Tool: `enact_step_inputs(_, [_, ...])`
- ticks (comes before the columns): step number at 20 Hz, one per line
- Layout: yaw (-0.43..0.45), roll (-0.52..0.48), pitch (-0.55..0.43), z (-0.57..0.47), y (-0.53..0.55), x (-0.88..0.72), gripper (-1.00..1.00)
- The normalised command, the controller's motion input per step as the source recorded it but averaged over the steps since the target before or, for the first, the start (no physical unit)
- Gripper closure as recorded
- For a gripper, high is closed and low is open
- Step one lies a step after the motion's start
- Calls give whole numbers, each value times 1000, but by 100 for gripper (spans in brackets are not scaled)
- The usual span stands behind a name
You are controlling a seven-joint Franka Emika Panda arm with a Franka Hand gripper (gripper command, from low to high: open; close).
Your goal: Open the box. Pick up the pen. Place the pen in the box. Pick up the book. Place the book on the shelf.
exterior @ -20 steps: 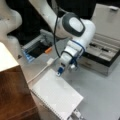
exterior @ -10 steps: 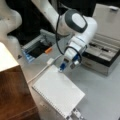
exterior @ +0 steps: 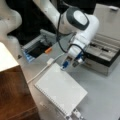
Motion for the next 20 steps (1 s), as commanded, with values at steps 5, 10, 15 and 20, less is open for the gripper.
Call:
enact_step_inputs(5, [-37,-270,130,250,85,211,100])
enact_step_inputs(10, [-69,-267,130,298,119,179,100])
enact_step_inputs(15, [-111,-225,111,284,140,172,100])
enact_step_inputs(20, [-160,-167,106,258,135,181,100])
